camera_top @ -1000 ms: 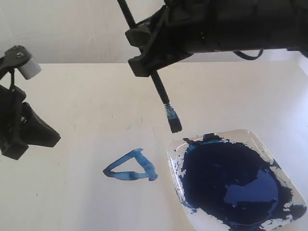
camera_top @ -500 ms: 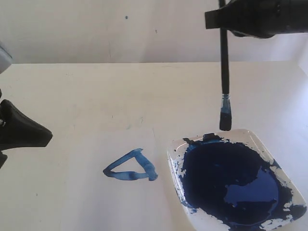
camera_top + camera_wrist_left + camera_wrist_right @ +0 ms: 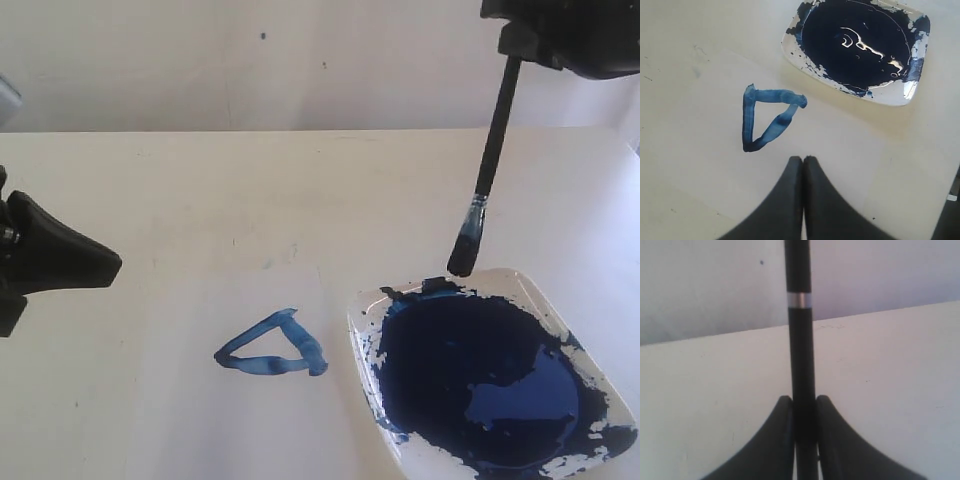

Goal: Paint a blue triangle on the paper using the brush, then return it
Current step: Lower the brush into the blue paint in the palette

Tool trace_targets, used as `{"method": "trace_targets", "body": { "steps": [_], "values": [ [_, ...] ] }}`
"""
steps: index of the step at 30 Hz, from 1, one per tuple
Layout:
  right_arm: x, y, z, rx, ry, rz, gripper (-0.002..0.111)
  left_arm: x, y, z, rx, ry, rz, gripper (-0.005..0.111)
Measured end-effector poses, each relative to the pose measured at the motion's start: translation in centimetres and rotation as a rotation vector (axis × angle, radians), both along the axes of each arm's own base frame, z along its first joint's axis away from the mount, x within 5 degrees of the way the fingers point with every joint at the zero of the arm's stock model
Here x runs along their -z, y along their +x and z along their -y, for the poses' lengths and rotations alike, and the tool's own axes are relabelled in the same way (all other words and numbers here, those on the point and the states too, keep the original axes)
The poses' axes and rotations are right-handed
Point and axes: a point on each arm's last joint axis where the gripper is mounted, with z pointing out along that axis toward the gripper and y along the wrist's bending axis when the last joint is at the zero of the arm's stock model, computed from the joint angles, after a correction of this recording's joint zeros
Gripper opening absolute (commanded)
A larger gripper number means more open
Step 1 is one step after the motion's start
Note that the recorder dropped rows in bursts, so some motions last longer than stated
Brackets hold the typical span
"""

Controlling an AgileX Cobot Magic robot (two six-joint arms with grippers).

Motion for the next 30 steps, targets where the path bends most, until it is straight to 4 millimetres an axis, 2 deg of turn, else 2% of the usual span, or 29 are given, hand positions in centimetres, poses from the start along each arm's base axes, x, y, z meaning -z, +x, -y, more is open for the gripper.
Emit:
{"method": "trace_targets", "body": {
  "steps": [5,11,15,24,30],
  "values": [
    [1.3,2.5,2.9,0.205,0.156,-0.137,0.000,0.0,0.0,0.0,-0.001,-0.005,-0.001,0.000],
    [5.8,4.5,5.1,0.258,0.132,-0.456,0.000,-0.1,0.0,0.1,-0.002,-0.016,-0.003,0.000],
    [9.0,5.2,5.3,0.243,0.115,-0.640,0.000,-0.1,0.0,0.1,-0.003,-0.024,-0.005,0.000],
    [12.8,6.6,5.1,0.247,0.099,-0.775,0.000,-0.2,0.0,0.1,-0.008,-0.027,-0.004,0.000],
    [15.9,6.5,5.2,0.271,0.089,-0.849,0.000,-0.2,0.1,0.1,-0.013,-0.028,0.001,0.000]
  ]
}}
